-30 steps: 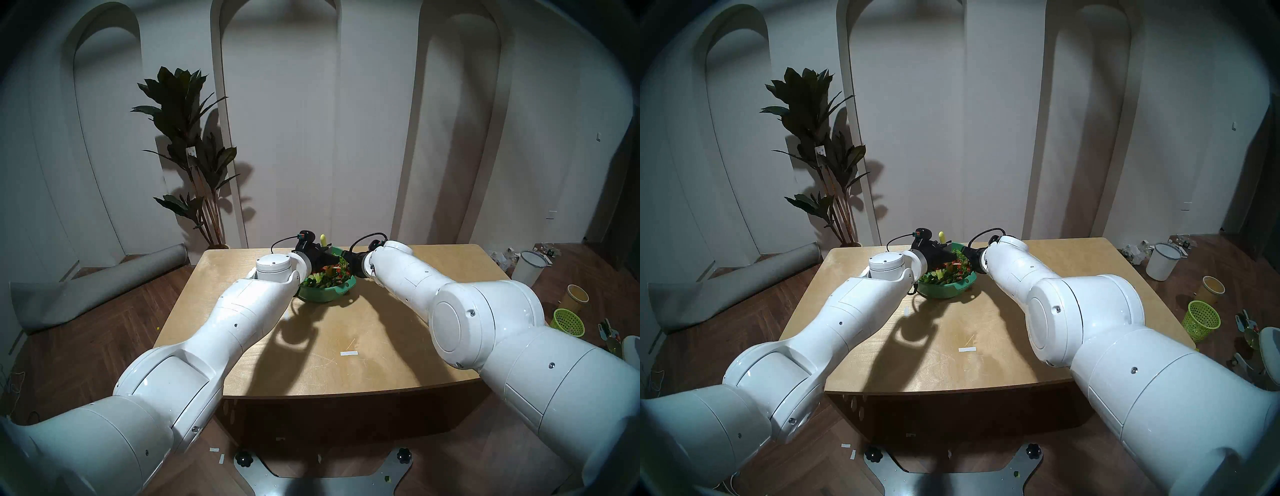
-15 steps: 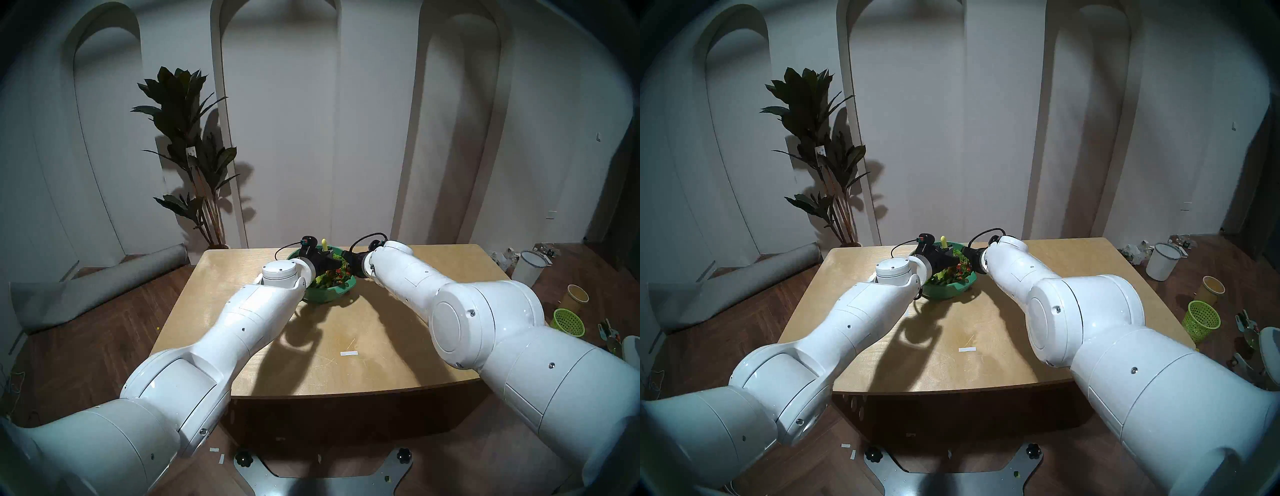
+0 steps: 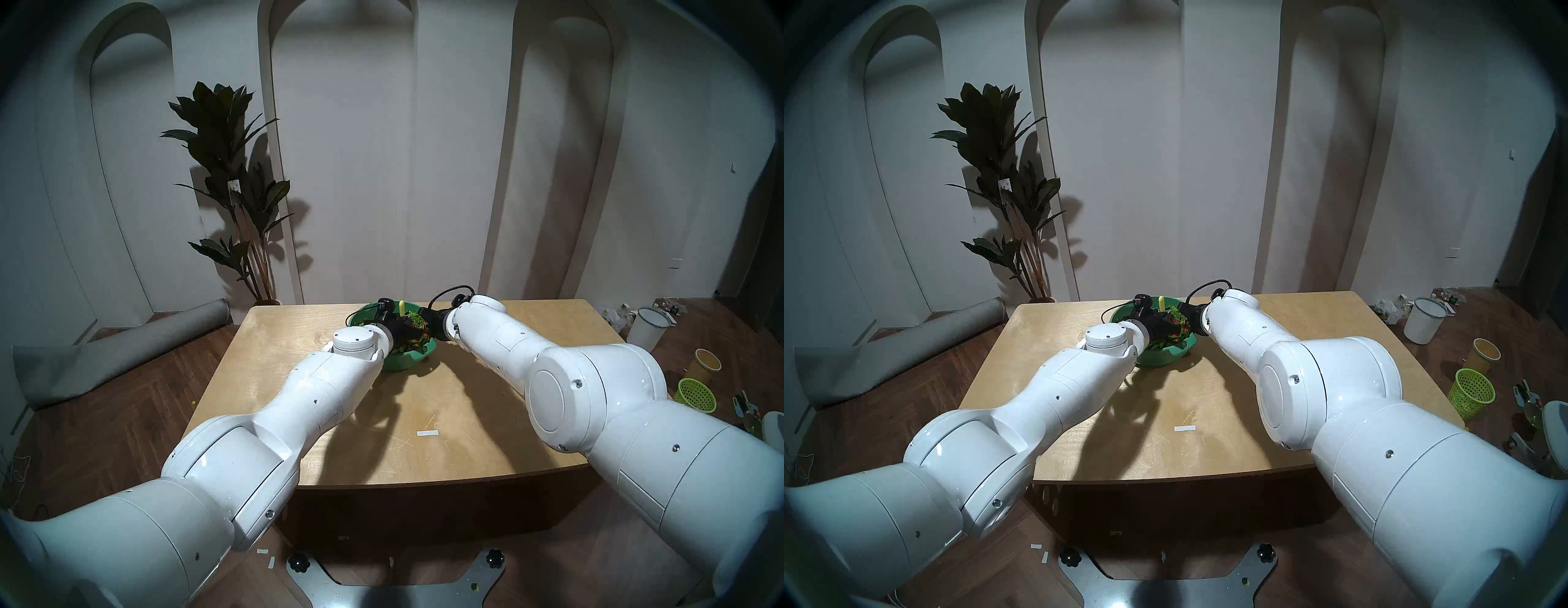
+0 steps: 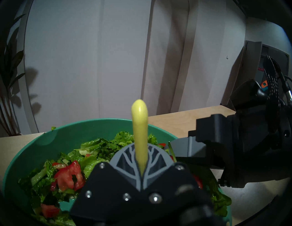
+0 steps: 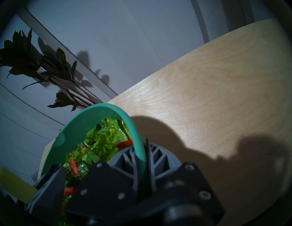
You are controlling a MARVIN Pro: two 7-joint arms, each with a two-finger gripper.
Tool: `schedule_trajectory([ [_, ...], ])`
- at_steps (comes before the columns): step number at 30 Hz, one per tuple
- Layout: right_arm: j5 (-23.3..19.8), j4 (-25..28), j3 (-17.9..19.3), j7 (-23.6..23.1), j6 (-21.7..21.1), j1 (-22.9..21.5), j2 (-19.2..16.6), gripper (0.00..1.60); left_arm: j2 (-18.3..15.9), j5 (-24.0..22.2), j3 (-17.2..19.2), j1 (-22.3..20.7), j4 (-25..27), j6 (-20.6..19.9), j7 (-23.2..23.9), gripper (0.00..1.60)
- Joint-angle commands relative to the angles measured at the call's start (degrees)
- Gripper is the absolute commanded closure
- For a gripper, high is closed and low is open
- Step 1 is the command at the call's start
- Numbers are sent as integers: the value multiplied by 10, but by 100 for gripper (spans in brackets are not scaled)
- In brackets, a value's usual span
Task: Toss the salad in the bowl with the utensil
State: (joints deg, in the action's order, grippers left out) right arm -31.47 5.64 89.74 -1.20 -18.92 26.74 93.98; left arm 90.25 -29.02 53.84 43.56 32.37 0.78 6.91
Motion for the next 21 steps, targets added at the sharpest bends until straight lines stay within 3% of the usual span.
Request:
schedule_trajectory([
  [1, -1, 19, 1, -4, 6, -23, 0, 131, 5, 28, -17, -39, -41, 42, -2, 160],
  [21, -1, 19, 1, -4, 7, -22, 0, 131, -9, 50, -29, -90, -126, 107, -4, 160],
])
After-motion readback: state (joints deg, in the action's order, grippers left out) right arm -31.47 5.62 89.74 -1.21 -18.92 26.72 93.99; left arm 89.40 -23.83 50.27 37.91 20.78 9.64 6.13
